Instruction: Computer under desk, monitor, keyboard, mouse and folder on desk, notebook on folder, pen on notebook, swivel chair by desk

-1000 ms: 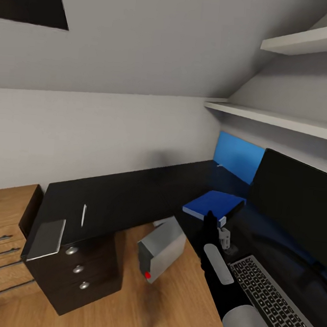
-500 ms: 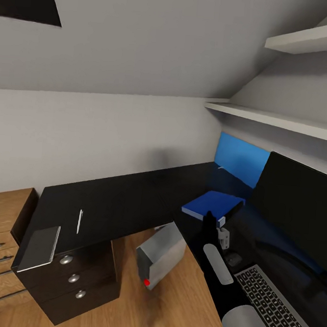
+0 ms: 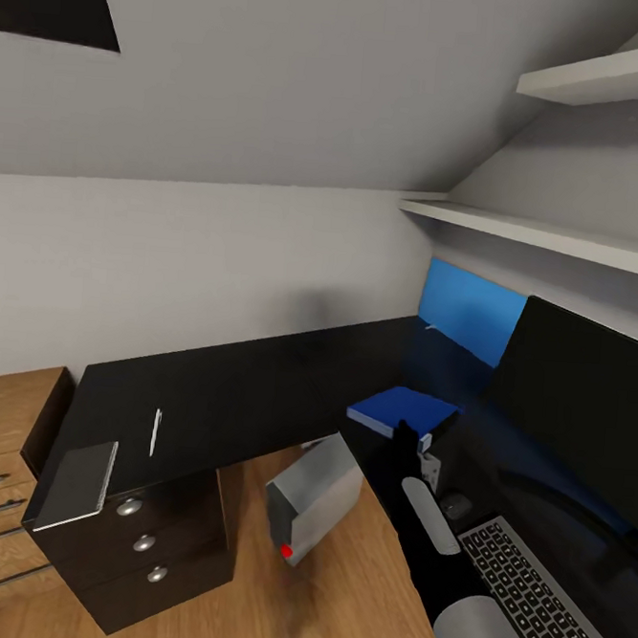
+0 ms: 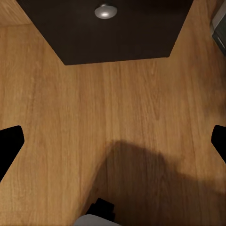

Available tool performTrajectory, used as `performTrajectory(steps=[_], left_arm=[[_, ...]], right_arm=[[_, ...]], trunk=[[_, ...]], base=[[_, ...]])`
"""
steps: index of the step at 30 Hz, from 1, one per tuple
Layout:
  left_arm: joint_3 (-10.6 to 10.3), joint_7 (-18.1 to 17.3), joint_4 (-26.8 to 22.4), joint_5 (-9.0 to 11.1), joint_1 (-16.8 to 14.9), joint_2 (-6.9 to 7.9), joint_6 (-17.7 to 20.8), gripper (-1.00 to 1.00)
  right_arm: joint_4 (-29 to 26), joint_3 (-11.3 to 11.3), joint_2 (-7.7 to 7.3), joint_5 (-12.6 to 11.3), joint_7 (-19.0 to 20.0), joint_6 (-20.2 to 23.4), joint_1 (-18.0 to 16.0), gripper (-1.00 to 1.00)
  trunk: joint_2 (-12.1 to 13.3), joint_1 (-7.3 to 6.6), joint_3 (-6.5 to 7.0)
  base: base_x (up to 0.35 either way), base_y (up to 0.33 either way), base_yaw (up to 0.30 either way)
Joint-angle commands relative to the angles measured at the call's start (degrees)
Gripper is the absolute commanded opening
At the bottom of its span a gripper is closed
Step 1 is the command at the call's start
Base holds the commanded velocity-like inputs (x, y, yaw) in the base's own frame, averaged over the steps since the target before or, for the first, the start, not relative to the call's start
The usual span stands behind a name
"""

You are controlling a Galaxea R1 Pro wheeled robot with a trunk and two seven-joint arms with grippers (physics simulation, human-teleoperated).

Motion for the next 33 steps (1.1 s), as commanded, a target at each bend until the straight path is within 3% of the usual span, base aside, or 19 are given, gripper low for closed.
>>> performTrajectory(steps=[1,33], left_arm=[[-0.48,0.39,0.01,0.56,-0.04,0.05,-0.28,1.0],[-0.4,0.63,0.01,0.47,-0.04,0.14,-0.28,1.0]], right_arm=[[-0.07,0.15,-0.02,-0.39,-0.17,-0.37,-0.04,-1.0],[-0.09,0.05,0.27,-0.62,0.09,-0.49,-0.04,-1.0]], trunk=[[-0.05,0.0,-0.07],[-0.05,0.0,-0.07]], base=[[0.0,0.0,0.0],[0.0,0.0,0.0]])
